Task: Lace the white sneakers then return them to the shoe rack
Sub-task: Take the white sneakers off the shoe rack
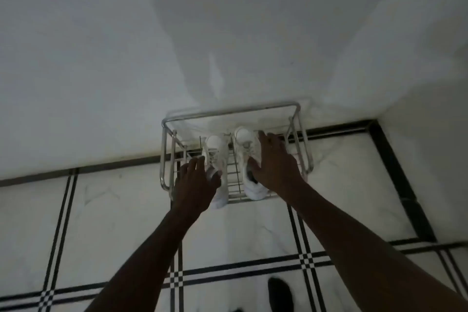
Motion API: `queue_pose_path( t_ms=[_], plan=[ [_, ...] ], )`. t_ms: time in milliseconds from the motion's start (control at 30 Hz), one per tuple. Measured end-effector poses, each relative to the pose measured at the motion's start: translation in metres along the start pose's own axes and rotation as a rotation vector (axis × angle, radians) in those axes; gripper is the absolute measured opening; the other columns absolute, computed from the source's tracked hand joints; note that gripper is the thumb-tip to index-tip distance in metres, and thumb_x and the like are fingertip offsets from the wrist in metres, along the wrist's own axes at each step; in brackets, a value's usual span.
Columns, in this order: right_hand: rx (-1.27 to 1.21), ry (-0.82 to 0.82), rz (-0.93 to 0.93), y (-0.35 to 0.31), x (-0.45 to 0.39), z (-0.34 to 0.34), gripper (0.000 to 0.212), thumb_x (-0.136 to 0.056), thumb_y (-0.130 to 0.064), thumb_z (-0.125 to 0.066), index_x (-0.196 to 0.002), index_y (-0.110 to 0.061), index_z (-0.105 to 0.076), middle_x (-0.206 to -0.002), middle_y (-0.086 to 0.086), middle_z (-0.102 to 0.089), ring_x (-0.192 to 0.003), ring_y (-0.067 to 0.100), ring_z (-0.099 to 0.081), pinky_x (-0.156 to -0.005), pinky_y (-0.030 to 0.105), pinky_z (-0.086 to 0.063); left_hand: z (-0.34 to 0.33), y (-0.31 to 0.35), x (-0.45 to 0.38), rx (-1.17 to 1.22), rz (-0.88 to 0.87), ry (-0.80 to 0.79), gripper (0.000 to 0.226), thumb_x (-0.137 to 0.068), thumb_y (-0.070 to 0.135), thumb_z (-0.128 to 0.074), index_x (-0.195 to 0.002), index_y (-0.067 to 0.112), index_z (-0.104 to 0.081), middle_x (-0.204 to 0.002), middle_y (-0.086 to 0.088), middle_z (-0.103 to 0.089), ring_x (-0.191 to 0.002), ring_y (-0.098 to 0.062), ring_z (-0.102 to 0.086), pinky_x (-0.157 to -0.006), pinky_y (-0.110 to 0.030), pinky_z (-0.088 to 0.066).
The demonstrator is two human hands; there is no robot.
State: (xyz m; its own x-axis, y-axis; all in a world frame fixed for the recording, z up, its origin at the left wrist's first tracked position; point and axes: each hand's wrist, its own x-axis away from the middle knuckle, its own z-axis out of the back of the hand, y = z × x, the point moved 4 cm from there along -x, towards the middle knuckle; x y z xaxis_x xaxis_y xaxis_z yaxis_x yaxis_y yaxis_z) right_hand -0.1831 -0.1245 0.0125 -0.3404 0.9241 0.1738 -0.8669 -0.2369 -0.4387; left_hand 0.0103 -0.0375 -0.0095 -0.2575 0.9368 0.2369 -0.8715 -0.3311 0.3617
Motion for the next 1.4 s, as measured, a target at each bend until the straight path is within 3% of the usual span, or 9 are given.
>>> queue_pose_path(
  t_ms=[167,300,433,500,567,700,767,1067,1400],
  plan=[
    [-0.099,-0.118,-0.142,0.055,-0.008,-0.093,0.083,-0.088,-0.050,-0.059,-0.151,-0.006,-0.027,-0.143,0.023,-0.043,-0.121,0.041,-0.055,-0.088,0.052,-0.057,-0.074,-0.033,-0.010,0.168,0.196,0.043,0.057,-0.099,0.043,-0.055,-0.147,0.014,-0.041,-0.140,-0.014,-0.052,-0.121,-0.037,-0.059,-0.088,-0.047,-0.056],
    [-0.353,-0.228,-0.281,0.089,-0.025,-0.140,0.079,-0.080,-0.066,-0.049,-0.136,-0.011,-0.041,-0.117,0.020,-0.061,-0.097,0.036,-0.068,-0.075,0.048,-0.062,-0.097,-0.054,-0.025,0.334,0.404,0.100,0.065,-0.093,0.033,-0.067,-0.148,0.008,-0.042,-0.136,-0.021,-0.061,-0.125,-0.039,-0.059,-0.099,-0.050,-0.054],
    [-0.494,-0.297,-0.348,0.089,-0.044,-0.134,0.051,-0.095,-0.034,-0.057,-0.138,-0.012,-0.044,-0.114,0.010,-0.064,-0.102,0.028,-0.064,-0.076,0.032,-0.052,-0.104,-0.072,-0.040,0.482,0.492,-0.030,0.054,-0.085,0.033,-0.070,-0.135,0.022,-0.056,-0.107,-0.010,-0.073,-0.088,-0.035,-0.072,-0.075,-0.048,-0.063],
    [-0.580,-0.372,-0.421,0.093,-0.050,-0.134,0.054,-0.090,-0.032,-0.060,-0.140,-0.019,-0.044,-0.124,0.012,-0.063,-0.111,0.032,-0.063,-0.082,0.044,-0.058,-0.105,-0.075,-0.044,0.556,0.540,-0.078,0.057,-0.089,0.024,-0.065,-0.144,0.025,-0.051,-0.111,-0.009,-0.069,-0.080,-0.027,-0.069,-0.063,-0.039,-0.063],
    [-0.593,-0.399,-0.449,0.092,-0.053,-0.131,0.056,-0.088,-0.031,-0.061,-0.139,-0.020,-0.044,-0.129,0.015,-0.061,-0.114,0.036,-0.062,-0.087,0.055,-0.058,-0.108,-0.077,-0.045,0.602,0.583,-0.112,0.059,-0.092,0.015,-0.059,-0.148,0.023,-0.047,-0.118,-0.012,-0.065,-0.079,-0.021,-0.064,-0.059,-0.034,-0.061],
    [-0.615,-0.396,-0.449,0.084,-0.049,-0.125,0.046,-0.093,-0.026,-0.058,-0.137,-0.015,-0.048,-0.123,0.014,-0.062,-0.102,0.032,-0.066,-0.055,0.035,-0.060,-0.102,-0.066,-0.036,0.641,0.560,-0.079,0.055,-0.095,0.008,-0.051,-0.149,0.018,-0.047,-0.121,-0.013,-0.062,-0.079,-0.018,-0.063,-0.046,-0.025,-0.055],
    [-0.637,-0.359,-0.447,0.078,-0.042,-0.119,0.043,-0.093,-0.029,-0.057,-0.133,-0.016,-0.051,-0.122,0.012,-0.062,-0.102,0.030,-0.066,-0.065,0.043,-0.062,-0.096,-0.058,-0.025,0.649,0.545,-0.040,0.054,-0.096,0.006,-0.049,-0.148,0.018,-0.048,-0.115,-0.010,-0.061,-0.076,-0.016,-0.061,-0.043,-0.022,-0.055],
    [-0.723,-0.152,-0.271,0.049,0.039,-0.087,0.047,-0.099,-0.015,-0.054,-0.145,-0.017,-0.046,-0.116,0.003,-0.059,-0.088,0.013,-0.057,-0.042,0.003,-0.044,-0.075,-0.030,0.055,0.776,0.450,0.097,0.059,-0.097,0.008,-0.053,-0.153,0.023,-0.043,-0.117,-0.001,-0.058,-0.082,-0.006,-0.061,-0.047,-0.018,-0.056],
    [-0.721,-0.108,-0.221,0.079,0.207,-0.166,0.053,-0.097,-0.011,-0.059,-0.148,-0.016,-0.043,-0.111,-0.002,-0.055,-0.102,0.013,-0.057,-0.064,-0.006,-0.041,-0.169,-0.067,0.212,0.825,0.456,0.046,0.061,-0.099,0.012,-0.056,-0.157,0.025,-0.039,-0.137,-0.013,-0.062,-0.098,-0.028,-0.072,-0.069,-0.041,-0.066]
  ],
)
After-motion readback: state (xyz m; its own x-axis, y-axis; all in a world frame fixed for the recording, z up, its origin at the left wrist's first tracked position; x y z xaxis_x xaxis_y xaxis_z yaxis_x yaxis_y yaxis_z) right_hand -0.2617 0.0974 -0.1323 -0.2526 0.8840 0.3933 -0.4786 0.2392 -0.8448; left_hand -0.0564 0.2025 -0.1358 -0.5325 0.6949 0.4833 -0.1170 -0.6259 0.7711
